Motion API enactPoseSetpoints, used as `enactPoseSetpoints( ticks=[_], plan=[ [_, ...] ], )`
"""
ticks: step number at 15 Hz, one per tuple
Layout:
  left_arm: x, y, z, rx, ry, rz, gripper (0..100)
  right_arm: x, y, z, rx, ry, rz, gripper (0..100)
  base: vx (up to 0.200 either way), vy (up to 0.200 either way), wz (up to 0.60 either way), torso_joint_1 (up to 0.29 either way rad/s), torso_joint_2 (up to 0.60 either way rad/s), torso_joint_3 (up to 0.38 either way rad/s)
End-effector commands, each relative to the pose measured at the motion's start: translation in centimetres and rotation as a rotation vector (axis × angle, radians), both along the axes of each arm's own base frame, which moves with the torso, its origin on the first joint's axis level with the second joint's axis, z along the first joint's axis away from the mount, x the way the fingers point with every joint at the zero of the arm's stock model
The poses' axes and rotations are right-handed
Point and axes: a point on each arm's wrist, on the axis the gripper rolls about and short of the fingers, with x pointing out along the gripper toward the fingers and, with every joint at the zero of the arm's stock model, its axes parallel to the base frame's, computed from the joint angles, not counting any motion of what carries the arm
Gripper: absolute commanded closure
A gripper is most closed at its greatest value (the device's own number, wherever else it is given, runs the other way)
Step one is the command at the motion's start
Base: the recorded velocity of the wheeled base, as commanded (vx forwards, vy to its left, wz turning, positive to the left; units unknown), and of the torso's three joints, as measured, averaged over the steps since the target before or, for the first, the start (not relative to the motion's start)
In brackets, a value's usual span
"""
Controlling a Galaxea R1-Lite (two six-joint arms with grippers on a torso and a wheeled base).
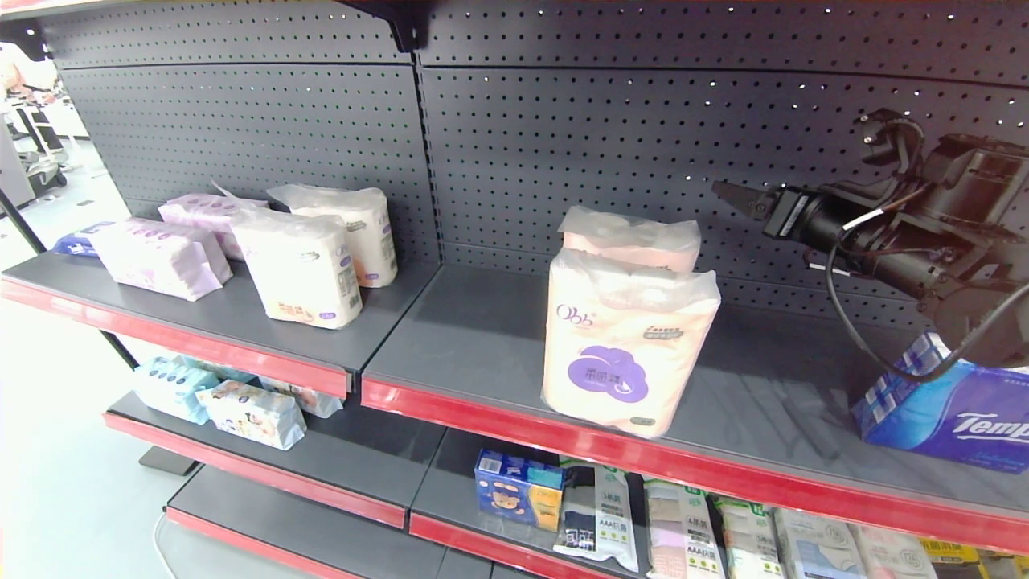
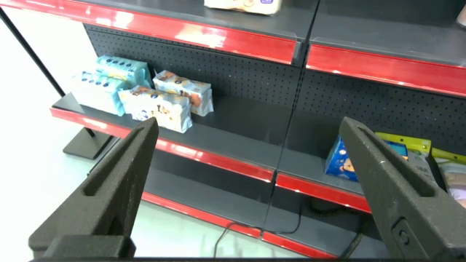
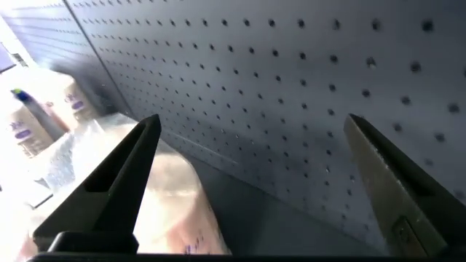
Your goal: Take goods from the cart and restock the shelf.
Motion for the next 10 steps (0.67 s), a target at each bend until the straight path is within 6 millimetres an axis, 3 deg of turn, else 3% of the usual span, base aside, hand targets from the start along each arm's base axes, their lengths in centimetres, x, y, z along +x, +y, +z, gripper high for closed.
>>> enactPoseSetpoints(
  ticks=[1,8,10],
  plan=[
    [0.0,0.0,0.0,-0.001,0.000,0.000,0,-0.8,0.0,0.2,0.002,0.017,-0.007,0,0.000,0.000,0.00,0.000,0.00,0.000],
    [0.0,0.0,0.0,-0.001,0.000,0.000,0,-2.1,-0.4,0.3,0.009,0.091,-0.116,0,0.000,0.000,0.00,0.000,0.00,0.000],
    [0.0,0.0,0.0,-0.001,0.000,0.000,0,-3.7,-0.5,-0.1,0.006,0.123,-0.120,0,0.000,0.000,0.00,0.000,0.00,0.000]
  ],
)
